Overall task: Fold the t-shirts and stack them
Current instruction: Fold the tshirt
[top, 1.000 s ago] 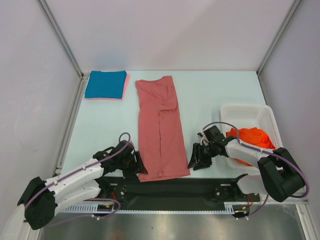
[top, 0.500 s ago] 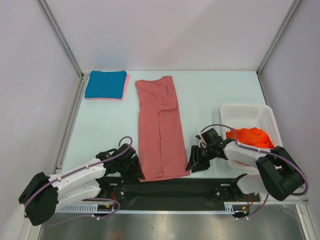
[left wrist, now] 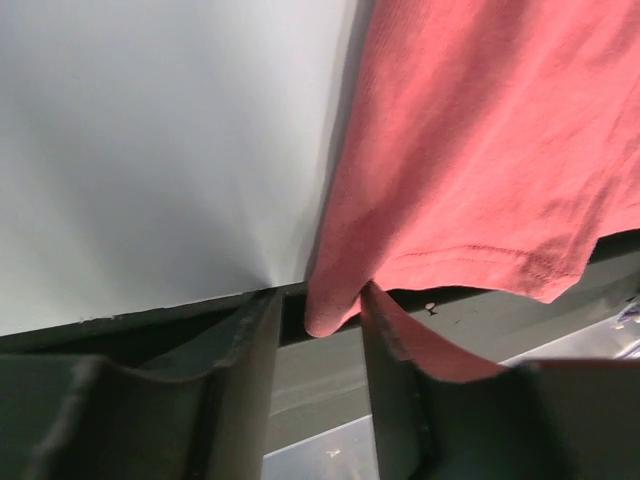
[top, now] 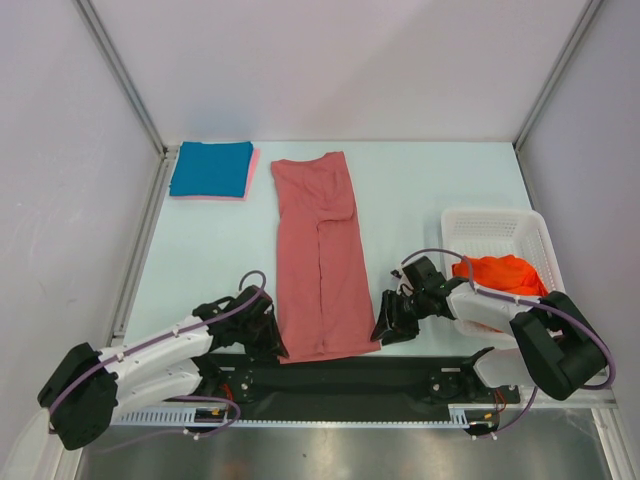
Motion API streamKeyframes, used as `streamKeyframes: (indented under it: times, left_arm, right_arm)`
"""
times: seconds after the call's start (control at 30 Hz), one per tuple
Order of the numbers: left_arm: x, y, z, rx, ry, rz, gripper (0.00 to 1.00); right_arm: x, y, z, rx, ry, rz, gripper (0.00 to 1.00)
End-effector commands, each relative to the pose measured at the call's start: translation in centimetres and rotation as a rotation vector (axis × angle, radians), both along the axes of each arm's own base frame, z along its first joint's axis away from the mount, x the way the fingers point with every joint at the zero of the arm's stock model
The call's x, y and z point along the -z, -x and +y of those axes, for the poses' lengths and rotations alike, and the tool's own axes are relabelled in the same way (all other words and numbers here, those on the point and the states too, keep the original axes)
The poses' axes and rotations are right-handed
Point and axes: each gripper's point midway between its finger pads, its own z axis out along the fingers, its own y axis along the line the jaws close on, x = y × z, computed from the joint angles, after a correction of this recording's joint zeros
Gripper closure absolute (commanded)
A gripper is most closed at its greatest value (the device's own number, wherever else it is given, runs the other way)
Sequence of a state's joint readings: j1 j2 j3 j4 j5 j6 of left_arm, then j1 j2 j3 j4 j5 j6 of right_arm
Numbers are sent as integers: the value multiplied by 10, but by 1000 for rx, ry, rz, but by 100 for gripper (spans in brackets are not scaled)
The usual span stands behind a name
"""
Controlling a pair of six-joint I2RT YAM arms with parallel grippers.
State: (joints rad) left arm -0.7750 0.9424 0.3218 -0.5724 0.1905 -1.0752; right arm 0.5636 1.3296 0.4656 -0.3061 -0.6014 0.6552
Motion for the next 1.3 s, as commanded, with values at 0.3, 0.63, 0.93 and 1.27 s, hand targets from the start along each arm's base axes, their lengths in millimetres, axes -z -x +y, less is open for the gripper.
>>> streamKeyframes:
  times: [0.3, 0.63, 0.93, 1.27]
  left_arm:
    - [-11, -1, -8, -14, 61, -18, 100]
    - [-12, 2, -10, -10, 91, -17, 99]
    - [-40, 6, 0, -36, 62, -33, 100]
    - [-29, 20, 3, -100, 116, 9, 100]
  right_arm:
    - [24, 6, -18, 5, 97, -5, 49]
    - [32, 15, -10, 19, 53, 33, 56]
    - [-17, 18, -6, -26, 77, -72, 100]
    - [-1, 44, -9, -32, 88, 10, 100]
